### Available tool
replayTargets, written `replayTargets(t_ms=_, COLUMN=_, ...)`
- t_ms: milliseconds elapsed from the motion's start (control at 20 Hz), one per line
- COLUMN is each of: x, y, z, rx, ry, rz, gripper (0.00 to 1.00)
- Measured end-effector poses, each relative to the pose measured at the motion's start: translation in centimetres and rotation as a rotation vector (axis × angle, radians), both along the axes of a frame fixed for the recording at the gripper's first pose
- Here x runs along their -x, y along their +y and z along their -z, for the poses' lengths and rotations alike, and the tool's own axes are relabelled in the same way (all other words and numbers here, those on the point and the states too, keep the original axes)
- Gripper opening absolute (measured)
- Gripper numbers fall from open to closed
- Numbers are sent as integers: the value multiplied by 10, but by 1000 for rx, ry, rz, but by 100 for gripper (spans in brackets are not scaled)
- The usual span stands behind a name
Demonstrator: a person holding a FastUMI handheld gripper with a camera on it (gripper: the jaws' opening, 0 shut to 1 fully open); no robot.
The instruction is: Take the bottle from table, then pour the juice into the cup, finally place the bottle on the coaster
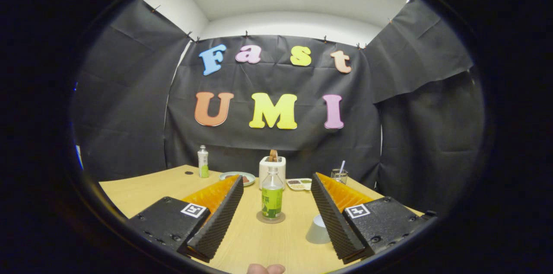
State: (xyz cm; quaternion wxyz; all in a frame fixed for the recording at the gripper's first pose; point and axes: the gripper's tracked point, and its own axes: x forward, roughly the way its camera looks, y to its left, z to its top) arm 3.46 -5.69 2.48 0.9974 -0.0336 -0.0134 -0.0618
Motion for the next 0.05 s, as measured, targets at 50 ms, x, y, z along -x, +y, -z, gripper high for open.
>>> replayTargets(t_ms=50, x=1, y=-1, z=0, rx=0, ry=-1, rz=2, gripper=100)
